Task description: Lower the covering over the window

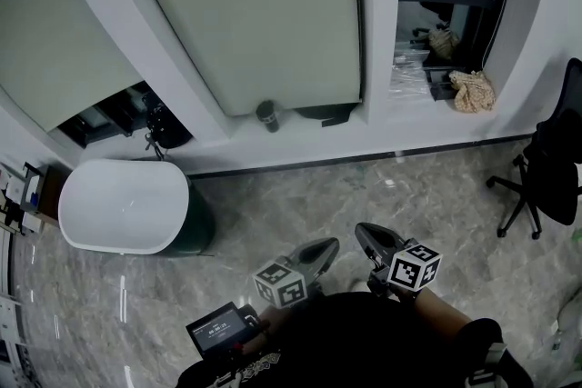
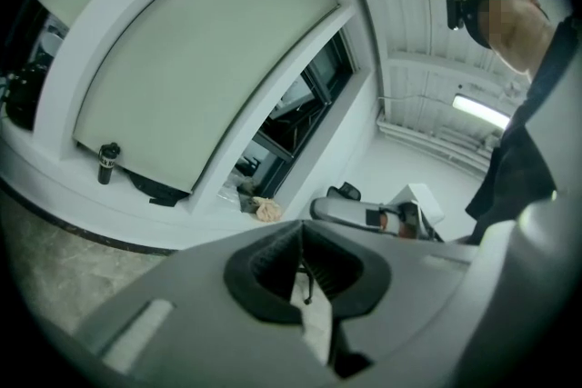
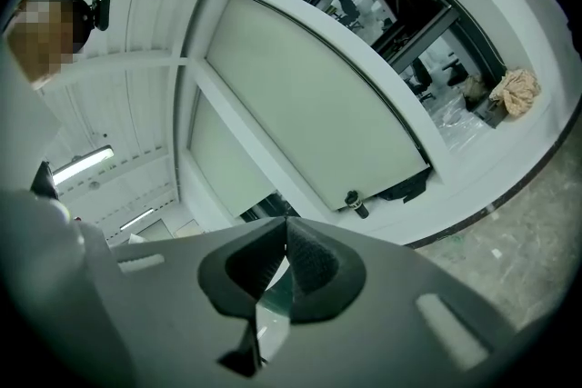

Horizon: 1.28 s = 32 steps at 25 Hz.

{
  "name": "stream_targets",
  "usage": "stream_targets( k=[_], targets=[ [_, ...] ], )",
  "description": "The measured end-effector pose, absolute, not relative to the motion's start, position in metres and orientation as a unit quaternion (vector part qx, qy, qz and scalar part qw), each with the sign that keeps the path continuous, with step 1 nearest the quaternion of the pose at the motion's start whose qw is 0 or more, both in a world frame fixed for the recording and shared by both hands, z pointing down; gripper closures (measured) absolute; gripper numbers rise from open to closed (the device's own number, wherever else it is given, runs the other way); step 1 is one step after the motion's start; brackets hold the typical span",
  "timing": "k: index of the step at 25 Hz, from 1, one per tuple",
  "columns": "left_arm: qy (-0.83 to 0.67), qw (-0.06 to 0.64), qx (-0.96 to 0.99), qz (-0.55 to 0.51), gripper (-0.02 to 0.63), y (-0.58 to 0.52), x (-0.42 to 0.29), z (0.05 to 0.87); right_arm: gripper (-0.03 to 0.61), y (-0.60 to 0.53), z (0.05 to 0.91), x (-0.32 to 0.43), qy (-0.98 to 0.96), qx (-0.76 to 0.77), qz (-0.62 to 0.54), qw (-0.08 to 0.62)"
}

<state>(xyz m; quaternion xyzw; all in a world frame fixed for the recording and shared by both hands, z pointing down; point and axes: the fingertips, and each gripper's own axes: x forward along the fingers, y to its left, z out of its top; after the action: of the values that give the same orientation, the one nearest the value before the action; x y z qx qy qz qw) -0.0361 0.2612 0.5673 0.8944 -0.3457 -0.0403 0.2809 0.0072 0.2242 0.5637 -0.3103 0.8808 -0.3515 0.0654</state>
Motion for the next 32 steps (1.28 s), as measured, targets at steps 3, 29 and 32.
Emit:
stream_targets(
  k=[3, 29, 32],
  targets=[
    [-0.350, 0.265, 0.898, -0.032, 0.612, 0.264, -0.037, 0.566, 0.571, 0.219, 0.563, 0.010, 0.874, -0.318, -0.359, 0.076],
    [-0.370, 0.271, 0.888, -0.042, 0.612, 0.266, -0.026, 0.568, 0.571, 0.232, 0.560, 0.025, 0.882, -0.303, -0.354, 0.074],
    [-0.370, 0.272, 0.887, -0.040, 0.612, 0.270, -0.026, 0.567, 0.571, 0.235, 0.561, 0.024, 0.882, -0.302, -0.354, 0.072]
  ],
)
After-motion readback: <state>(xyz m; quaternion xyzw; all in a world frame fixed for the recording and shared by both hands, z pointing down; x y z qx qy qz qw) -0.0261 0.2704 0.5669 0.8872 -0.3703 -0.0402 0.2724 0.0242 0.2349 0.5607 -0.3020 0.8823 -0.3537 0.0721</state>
